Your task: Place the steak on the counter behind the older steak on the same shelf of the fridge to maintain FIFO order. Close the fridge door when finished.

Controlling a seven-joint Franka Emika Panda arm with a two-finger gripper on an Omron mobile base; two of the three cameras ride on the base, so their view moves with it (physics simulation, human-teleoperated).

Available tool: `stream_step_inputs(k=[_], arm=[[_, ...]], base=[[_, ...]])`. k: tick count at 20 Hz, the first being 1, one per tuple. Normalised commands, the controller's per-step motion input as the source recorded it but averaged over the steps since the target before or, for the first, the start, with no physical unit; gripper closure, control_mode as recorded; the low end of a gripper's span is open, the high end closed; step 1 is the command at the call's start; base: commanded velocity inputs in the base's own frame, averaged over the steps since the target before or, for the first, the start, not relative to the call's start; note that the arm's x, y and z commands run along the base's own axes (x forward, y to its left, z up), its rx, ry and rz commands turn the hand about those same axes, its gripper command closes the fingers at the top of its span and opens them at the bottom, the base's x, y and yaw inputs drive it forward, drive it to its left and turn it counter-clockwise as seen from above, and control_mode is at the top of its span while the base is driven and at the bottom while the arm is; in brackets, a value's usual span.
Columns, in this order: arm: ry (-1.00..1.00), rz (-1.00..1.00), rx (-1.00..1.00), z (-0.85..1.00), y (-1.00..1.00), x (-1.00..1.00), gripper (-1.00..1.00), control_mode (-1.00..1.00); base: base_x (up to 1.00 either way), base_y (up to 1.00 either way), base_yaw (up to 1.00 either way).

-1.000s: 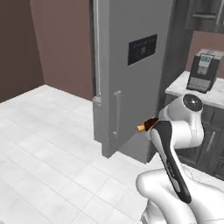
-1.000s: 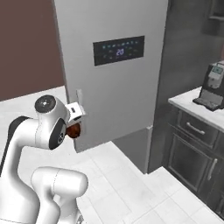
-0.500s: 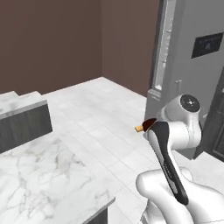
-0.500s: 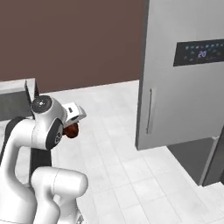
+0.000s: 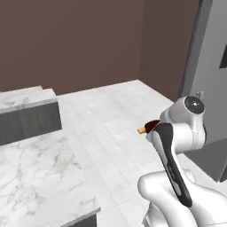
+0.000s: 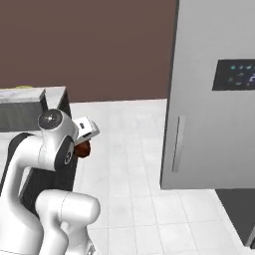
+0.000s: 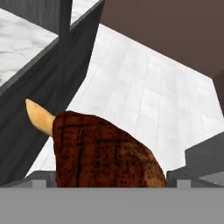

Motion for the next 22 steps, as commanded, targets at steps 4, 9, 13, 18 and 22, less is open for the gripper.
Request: stream_step_inputs(k=[4,9,13,18,22], arm=[[0.00,0.00,0.00,0.00,0.00,0.00,1.00,1.00],[0.00,0.00,0.00,0.00,0.00,0.00,1.00,1.00],[0.00,0.00,0.00,0.00,0.00,0.00,1.00,1.00],[0.00,0.00,0.00,0.00,0.00,0.00,1.00,1.00],[0.00,0.00,0.00,0.00,0.00,0.00,1.00,1.00]], base=[[0.93,0.05,0.38],[1.00,-0.09,0.33],[1.00,-0.38,0.25],[1.00,-0.01,0.05],[1.00,0.01,-0.06]])
